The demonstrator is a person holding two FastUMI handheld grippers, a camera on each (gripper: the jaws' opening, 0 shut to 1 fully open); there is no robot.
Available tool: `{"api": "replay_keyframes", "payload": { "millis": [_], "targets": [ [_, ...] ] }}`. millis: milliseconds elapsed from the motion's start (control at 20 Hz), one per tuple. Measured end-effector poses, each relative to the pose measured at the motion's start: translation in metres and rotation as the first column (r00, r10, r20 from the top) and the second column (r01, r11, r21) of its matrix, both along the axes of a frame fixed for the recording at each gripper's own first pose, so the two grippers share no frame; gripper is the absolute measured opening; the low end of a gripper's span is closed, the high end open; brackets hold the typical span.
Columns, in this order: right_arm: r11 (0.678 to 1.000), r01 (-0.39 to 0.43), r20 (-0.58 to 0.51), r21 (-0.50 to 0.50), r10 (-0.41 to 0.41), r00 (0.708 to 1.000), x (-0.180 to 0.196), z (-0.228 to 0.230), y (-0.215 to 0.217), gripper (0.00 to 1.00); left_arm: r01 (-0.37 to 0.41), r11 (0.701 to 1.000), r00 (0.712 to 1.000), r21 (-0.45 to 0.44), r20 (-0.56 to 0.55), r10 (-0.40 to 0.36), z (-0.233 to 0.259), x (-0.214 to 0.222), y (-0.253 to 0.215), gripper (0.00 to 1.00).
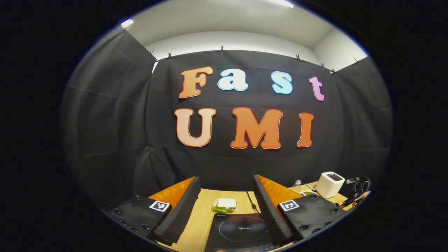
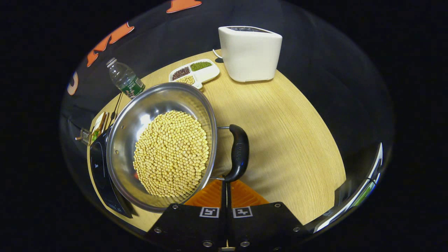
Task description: First push the handle of the pot to place it horizontally, then grasp the pot with both hands and set it on the induction cooktop.
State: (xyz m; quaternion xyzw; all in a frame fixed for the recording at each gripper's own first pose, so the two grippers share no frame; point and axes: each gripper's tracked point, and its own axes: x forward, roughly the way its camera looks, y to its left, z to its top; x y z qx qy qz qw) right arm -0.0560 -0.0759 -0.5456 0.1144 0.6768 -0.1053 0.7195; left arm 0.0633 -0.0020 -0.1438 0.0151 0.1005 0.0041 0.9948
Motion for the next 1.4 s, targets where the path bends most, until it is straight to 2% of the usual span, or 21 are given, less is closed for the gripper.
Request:
{"api": "replay_keyframes", "payload": {
  "millis": [150, 200, 400, 650, 850, 1100, 1300, 1400],
  "targets": [
    [1.000, 0.006, 0.005, -0.017, -0.006, 1.000, 0.011, -0.004, -0.006, 0.00, 0.004, 1.000, 1.000, 0.015, -0.006, -0.004, -0.004, 0.000, -0.002, 0.98],
    [1.000, 0.006, 0.008, -0.023, -0.006, 1.000, 0.014, -0.005, -0.008, 0.04, 0.005, 1.000, 1.000, 0.018, -0.009, -0.005, -0.007, 0.000, -0.003, 0.98],
    [0.999, 0.036, 0.024, -0.028, -0.036, 0.999, 0.029, -0.010, -0.014, 0.00, 0.020, 1.000, 0.999, 0.017, -0.043, -0.019, -0.024, 0.002, -0.012, 0.98],
    [0.998, 0.061, 0.049, -0.030, -0.060, 0.997, 0.046, -0.016, -0.019, 0.00, 0.075, 0.997, 0.989, 0.021, -0.131, -0.072, -0.068, 0.004, -0.041, 0.98],
    [0.996, 0.050, 0.086, -0.071, -0.044, 0.995, 0.063, -0.025, -0.030, 0.00, 0.134, 0.991, 0.969, -0.001, -0.209, -0.131, -0.108, 0.003, -0.073, 0.99],
    [0.996, 0.069, 0.117, -0.061, -0.061, 0.991, 0.078, -0.029, -0.032, 0.00, 0.178, 0.982, 0.921, -0.061, -0.341, -0.188, -0.179, -0.001, -0.114, 0.98],
    [0.998, 0.052, 0.140, -0.042, -0.046, 0.989, 0.079, -0.015, -0.032, 0.00, 0.196, 0.975, 0.852, -0.101, -0.475, -0.220, -0.240, -0.002, -0.141, 0.98],
    [0.998, 0.062, 0.187, -0.031, -0.055, 0.981, 0.088, -0.001, -0.032, 0.00, 0.200, 0.972, 0.816, -0.123, -0.529, -0.234, -0.264, 0.002, -0.153, 0.98]
  ]
}}
